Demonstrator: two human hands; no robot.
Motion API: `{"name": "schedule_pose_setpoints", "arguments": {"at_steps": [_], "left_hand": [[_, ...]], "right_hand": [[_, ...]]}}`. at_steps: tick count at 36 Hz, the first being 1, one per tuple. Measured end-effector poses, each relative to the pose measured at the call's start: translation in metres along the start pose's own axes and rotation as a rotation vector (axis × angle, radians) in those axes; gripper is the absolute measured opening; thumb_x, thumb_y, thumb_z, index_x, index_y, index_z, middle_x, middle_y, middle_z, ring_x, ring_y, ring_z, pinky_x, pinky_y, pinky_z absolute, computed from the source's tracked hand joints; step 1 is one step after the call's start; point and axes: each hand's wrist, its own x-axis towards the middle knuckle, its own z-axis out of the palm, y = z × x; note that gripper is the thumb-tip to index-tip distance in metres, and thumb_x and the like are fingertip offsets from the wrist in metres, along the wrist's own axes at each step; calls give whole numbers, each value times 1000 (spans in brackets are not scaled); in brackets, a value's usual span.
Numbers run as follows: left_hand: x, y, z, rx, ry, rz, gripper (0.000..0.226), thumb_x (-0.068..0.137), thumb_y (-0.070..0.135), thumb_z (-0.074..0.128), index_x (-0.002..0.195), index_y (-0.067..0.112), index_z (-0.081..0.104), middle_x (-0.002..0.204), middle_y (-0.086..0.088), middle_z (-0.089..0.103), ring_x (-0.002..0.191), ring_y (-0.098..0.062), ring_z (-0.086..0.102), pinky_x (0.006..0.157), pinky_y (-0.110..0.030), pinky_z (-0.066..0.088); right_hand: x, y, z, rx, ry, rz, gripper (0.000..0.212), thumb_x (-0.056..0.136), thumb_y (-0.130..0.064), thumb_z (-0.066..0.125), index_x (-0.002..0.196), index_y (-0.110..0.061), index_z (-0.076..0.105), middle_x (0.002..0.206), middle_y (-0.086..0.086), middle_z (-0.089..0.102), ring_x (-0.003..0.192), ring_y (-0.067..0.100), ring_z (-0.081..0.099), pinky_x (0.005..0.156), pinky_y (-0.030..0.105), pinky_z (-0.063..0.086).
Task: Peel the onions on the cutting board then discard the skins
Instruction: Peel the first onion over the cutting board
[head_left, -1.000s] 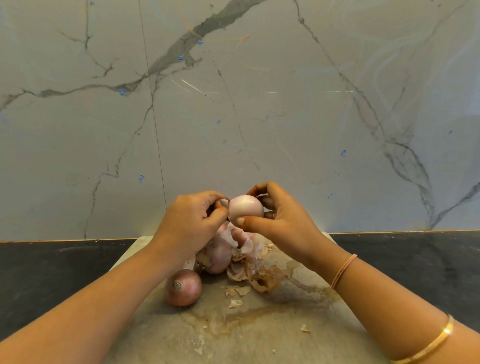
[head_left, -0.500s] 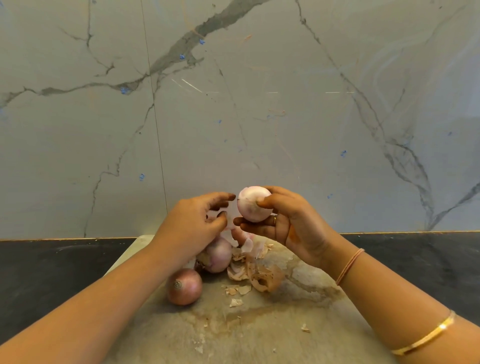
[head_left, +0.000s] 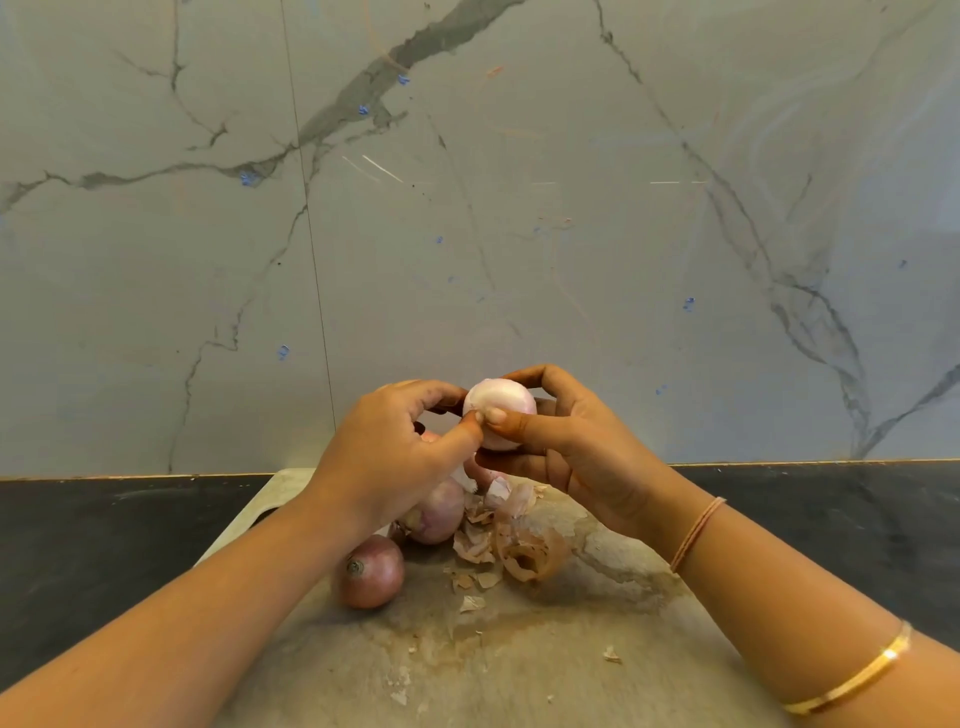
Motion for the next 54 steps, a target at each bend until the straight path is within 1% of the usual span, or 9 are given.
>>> {"name": "schedule_pose_setpoints", "arguments": {"at_steps": [8, 17, 22, 24, 27, 30, 33, 41, 54], "left_hand": [[0, -1, -1, 34, 15, 12, 31, 61, 62, 45, 86, 51, 60, 90, 26, 65, 93, 1, 60, 80, -31, 54], [-1, 2, 0, 176, 48, 45, 66, 61, 61, 35, 102, 26, 73, 90, 18, 65, 93, -7, 60, 78, -29, 52], [2, -4, -6, 223, 165, 90, 32, 75, 32, 49, 84, 20, 77, 74, 11, 68, 73, -13, 63, 63, -38, 55], [2, -5, -6, 232, 176, 94, 30, 74, 27, 50, 84, 19, 77, 74, 10, 69, 73, -13, 63, 63, -37, 55], [0, -2, -3, 213, 134, 87, 36, 75, 33, 46, 90, 21, 77, 81, 12, 70, 83, -12, 63, 71, -35, 55], [-2, 1, -2, 183, 88, 71, 54, 70, 56, 38, 97, 27, 75, 88, 20, 65, 93, -7, 60, 78, -32, 51], [-2, 3, -2, 209, 68, 82, 64, 65, 66, 38, 102, 28, 73, 92, 22, 62, 96, -6, 56, 78, -27, 49], [-2, 4, 0, 277, 86, 80, 64, 64, 64, 38, 101, 25, 73, 97, 14, 69, 96, -10, 58, 77, -32, 51], [-3, 7, 2, 384, 94, 86, 70, 66, 61, 30, 105, 23, 74, 98, 5, 73, 93, -15, 63, 72, -27, 50]], "right_hand": [[0, 0, 0, -11, -17, 17, 58, 64, -20, 73, 117, -11, 51, 120, 18, 60, 95, 34, 70, 83, 44, 58], [1, 2, 1, -44, -8, 25, 49, 73, -16, 72, 116, -13, 50, 121, 18, 59, 96, 35, 70, 83, 44, 58], [0, 1, 2, 31, -49, 33, 53, 66, -21, 72, 114, -12, 50, 121, 22, 61, 95, 39, 69, 84, 45, 57], [0, 0, 1, 36, -42, 29, 52, 67, -21, 72, 114, -11, 51, 120, 21, 61, 95, 40, 69, 83, 43, 58], [1, 0, -1, 54, -16, 32, 49, 74, -18, 70, 117, -8, 49, 118, 21, 62, 93, 39, 70, 79, 41, 59], [0, -1, -2, 47, 4, 28, 48, 75, -17, 70, 118, -8, 49, 116, 20, 63, 89, 35, 72, 76, 38, 60], [0, -1, -2, -6, 17, 17, 51, 72, -18, 71, 117, -10, 49, 116, 17, 62, 87, 31, 72, 78, 40, 60], [1, 1, -2, -49, 45, 24, 44, 78, -14, 72, 117, -10, 50, 117, 15, 61, 92, 33, 71, 83, 44, 59], [4, 4, 2, -86, 79, -7, 39, 79, -13, 74, 109, -15, 49, 108, 6, 61, 88, 28, 71, 75, 38, 61]]}}
